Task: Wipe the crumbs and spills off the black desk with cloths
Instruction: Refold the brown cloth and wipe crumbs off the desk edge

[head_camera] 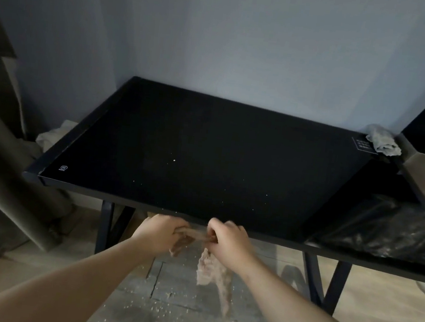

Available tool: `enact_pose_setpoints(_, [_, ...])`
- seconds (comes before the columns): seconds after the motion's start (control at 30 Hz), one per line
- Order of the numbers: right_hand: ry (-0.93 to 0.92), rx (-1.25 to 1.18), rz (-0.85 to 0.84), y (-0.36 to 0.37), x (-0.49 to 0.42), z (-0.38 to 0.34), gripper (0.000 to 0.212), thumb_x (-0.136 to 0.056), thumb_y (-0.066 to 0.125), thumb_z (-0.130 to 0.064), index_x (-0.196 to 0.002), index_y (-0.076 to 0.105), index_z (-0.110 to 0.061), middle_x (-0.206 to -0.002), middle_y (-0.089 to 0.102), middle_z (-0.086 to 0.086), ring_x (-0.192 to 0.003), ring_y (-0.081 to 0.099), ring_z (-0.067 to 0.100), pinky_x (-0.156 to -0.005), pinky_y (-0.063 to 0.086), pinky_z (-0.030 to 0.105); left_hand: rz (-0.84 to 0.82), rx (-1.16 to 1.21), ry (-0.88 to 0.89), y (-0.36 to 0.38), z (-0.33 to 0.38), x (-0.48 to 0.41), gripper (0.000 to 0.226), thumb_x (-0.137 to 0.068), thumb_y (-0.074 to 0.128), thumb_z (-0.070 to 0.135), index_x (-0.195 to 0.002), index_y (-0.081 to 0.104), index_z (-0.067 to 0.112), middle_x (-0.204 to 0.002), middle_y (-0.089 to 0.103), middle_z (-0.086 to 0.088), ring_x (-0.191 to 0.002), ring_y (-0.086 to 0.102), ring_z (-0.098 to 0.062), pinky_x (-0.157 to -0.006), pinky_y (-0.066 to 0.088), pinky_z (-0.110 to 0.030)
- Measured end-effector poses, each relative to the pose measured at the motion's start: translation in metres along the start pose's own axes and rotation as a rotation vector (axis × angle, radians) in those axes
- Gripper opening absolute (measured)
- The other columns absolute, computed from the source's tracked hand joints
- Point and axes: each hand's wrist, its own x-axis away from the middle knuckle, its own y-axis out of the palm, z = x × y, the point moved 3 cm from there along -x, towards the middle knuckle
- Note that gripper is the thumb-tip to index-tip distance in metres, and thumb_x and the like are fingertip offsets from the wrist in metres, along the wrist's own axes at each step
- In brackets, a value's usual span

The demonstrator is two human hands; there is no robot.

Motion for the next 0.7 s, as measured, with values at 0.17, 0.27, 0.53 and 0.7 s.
enact_pose_setpoints(0.17, [0.090,0.152,-0.138,0.013,0.000,0.017,0.020,-0.091,0.054,-0.035,-0.108,0.056,-0.025,-0.104,0.057,-0.002,-0.105,0.046,0.019,-0.088,0.034,0.034,0.060,0.200,-0.122,0.006,-0.002,0.003,0.030,-0.087,0.046,0.006,-0.101,0.063,0.026,-0.091,0.064,0.003,-0.083,0.060,-0.013,-0.071,0.050,-0.029])
enact_pose_setpoints(0.27, [0.182,0.123,-0.253,0.021,0.001,0.028,0.025,-0.089,0.056,-0.038,-0.109,0.059,-0.023,-0.113,0.054,0.000,-0.112,0.042,0.021,-0.094,0.035,0.036,0.041,0.263,-0.140,0.009,-0.004,0.003,0.030,-0.089,0.045,0.004,-0.101,0.063,0.024,-0.092,0.063,0.004,-0.083,0.059,-0.010,-0.071,0.049,-0.024])
enact_pose_setpoints(0.53, [0.216,0.101,-0.245,0.014,-0.002,0.032,0.014,-0.090,0.055,-0.034,-0.100,0.057,-0.024,-0.100,0.059,-0.002,-0.102,0.050,0.019,-0.091,0.038,0.035,0.198,0.420,-0.200,-0.003,-0.021,0.006,0.031,-0.089,0.044,0.001,-0.096,0.059,0.027,-0.092,0.063,0.002,-0.083,0.058,-0.010,-0.064,0.047,-0.021])
enact_pose_setpoints(0.7, [0.625,-0.742,-0.132,0.018,0.002,0.028,0.013,-0.095,0.045,-0.026,-0.087,0.052,-0.019,-0.090,0.056,0.005,-0.086,0.056,0.021,-0.070,0.045,0.032,-0.045,0.466,-0.145,-0.006,-0.027,0.013,0.024,-0.089,0.056,0.012,-0.100,0.054,0.033,-0.101,0.060,0.002,-0.090,0.059,-0.011,-0.071,0.048,-0.021])
